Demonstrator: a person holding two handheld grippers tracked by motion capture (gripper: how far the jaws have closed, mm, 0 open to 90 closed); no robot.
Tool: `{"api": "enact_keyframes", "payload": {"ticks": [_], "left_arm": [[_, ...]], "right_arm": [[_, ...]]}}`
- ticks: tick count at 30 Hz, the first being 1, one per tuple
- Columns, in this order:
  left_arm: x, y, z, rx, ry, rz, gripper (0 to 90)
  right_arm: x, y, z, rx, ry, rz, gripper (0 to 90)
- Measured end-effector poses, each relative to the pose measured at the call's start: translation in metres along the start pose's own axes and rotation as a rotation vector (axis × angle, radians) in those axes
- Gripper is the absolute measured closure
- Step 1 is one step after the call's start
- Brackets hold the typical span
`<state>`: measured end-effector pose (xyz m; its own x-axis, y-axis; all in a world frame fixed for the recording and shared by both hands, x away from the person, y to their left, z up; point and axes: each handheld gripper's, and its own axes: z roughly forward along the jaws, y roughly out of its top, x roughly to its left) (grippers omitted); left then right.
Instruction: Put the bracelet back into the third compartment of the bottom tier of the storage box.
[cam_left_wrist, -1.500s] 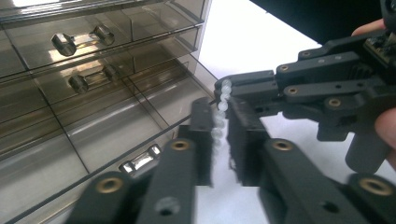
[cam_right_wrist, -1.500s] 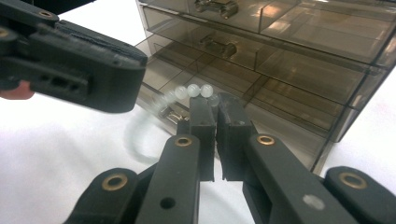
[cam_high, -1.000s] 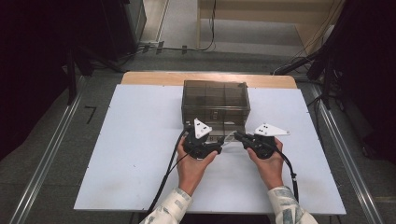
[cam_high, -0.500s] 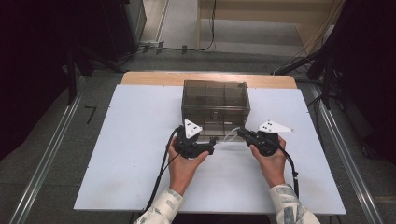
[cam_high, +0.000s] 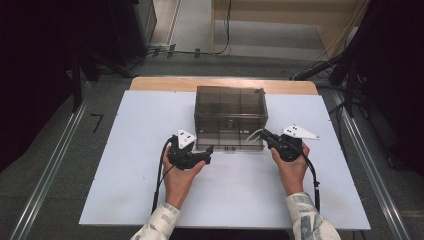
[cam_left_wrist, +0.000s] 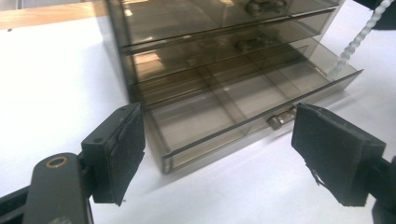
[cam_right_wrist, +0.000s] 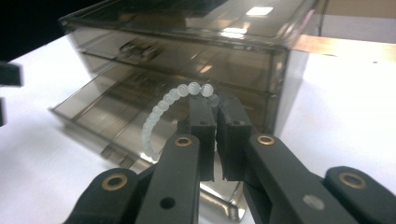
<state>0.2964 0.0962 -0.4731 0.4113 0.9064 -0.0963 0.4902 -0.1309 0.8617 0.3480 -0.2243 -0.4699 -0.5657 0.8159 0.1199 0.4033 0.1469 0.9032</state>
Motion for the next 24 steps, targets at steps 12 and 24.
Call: {"api": "enact_keyframes", "payload": {"ticks": [12,24], "left_arm": [[0.033,-0.014,-0.019,0.004,0.056,-0.008,17.9],[0.059,-0.023,-0.035,0.008,0.089,-0.05,13.7]], "right_arm": [[-0.003,-0.008,0.016,0.085,-0.029,-0.026,83.5],[-0.005,-0.016,0.029,0.151,-0.053,-0.028,83.3]]}}
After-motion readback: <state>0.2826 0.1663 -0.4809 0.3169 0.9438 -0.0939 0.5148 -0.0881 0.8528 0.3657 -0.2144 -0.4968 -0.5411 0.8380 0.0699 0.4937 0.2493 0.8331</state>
